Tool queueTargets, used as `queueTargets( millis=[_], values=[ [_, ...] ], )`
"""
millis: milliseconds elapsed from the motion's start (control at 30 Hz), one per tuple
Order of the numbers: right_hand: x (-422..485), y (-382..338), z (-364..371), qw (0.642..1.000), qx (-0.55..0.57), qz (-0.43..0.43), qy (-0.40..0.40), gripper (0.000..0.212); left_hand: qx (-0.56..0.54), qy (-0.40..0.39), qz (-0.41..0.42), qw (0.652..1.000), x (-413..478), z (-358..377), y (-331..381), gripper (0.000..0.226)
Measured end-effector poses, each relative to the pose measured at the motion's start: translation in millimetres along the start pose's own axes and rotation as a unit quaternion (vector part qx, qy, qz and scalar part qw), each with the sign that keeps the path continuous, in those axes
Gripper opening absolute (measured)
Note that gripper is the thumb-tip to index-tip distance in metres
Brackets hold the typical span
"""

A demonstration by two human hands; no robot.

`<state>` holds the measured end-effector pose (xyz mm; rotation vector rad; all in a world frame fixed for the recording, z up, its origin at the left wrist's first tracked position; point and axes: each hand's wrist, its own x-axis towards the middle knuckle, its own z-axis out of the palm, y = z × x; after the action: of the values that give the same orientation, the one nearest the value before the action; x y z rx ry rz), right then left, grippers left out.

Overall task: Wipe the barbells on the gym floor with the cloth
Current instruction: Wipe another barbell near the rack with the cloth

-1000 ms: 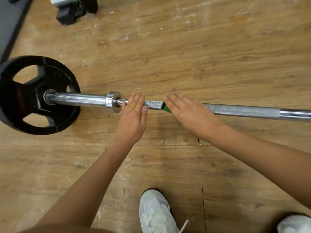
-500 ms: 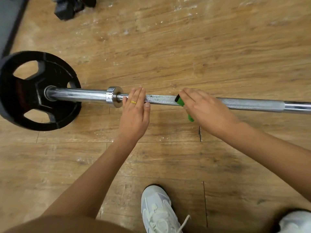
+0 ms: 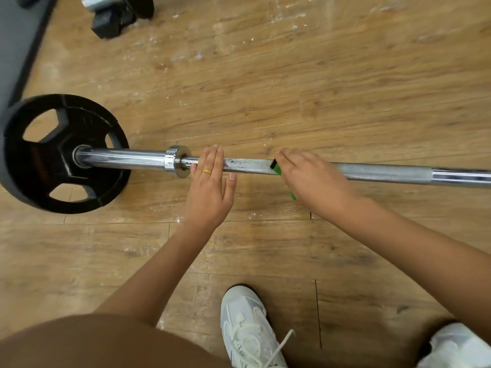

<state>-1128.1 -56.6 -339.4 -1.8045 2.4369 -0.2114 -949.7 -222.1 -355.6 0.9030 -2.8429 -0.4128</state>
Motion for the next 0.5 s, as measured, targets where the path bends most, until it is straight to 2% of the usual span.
queueTargets(
  millis=[133, 333, 500],
  values=[
    [3, -13, 4, 0.999, 0.008, -0.05, -0.008, 0.068, 0.03, -0.017, -0.008, 0.999, -12, -3, 2, 0.064],
    [-35, 4, 9, 0.999, 0.002, -0.033, 0.015, 0.079, 0.05, -0.052, 0.039, 0.997, -16, -12, 15, 0.06],
    [-33, -12, 5, 1.0, -0.007, -0.028, -0.005, 0.066, 0.033, -0.055, 0.03, 0.997, -31, -7, 22, 0.061]
  ],
)
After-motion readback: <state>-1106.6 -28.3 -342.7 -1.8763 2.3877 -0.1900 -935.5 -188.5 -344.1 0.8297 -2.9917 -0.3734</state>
